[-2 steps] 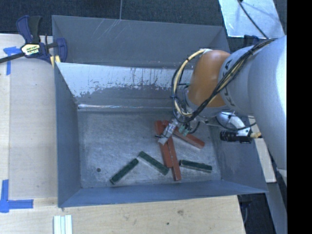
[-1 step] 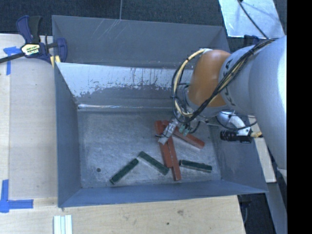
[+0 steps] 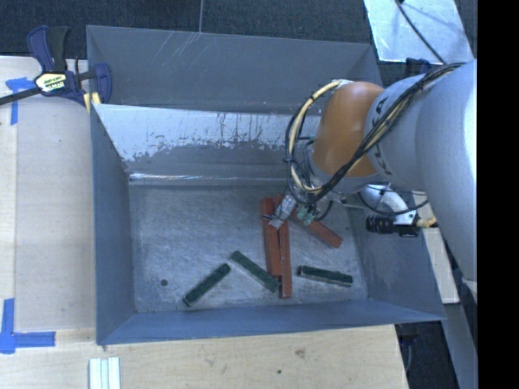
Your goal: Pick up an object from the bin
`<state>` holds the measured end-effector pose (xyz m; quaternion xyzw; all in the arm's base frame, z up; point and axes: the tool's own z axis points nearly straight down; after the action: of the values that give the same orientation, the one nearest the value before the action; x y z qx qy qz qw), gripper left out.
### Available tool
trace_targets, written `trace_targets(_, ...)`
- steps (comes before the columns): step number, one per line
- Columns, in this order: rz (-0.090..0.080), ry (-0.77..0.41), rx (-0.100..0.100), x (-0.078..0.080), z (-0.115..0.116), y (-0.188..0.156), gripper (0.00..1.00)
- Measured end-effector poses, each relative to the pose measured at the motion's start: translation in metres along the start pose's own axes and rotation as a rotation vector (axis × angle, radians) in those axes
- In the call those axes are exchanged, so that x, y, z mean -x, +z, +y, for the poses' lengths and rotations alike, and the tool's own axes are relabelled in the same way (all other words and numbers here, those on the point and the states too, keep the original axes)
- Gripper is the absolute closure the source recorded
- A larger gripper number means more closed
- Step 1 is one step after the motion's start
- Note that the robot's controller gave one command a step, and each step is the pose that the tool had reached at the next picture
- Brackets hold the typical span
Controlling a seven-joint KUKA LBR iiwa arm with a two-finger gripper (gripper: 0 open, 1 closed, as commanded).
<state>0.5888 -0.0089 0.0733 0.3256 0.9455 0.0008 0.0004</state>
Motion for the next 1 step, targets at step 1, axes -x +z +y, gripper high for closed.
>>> trace_targets(1, -0.009, -0.003, 0.004, 0.0025, 0.0007, -0.0913, 1.00)
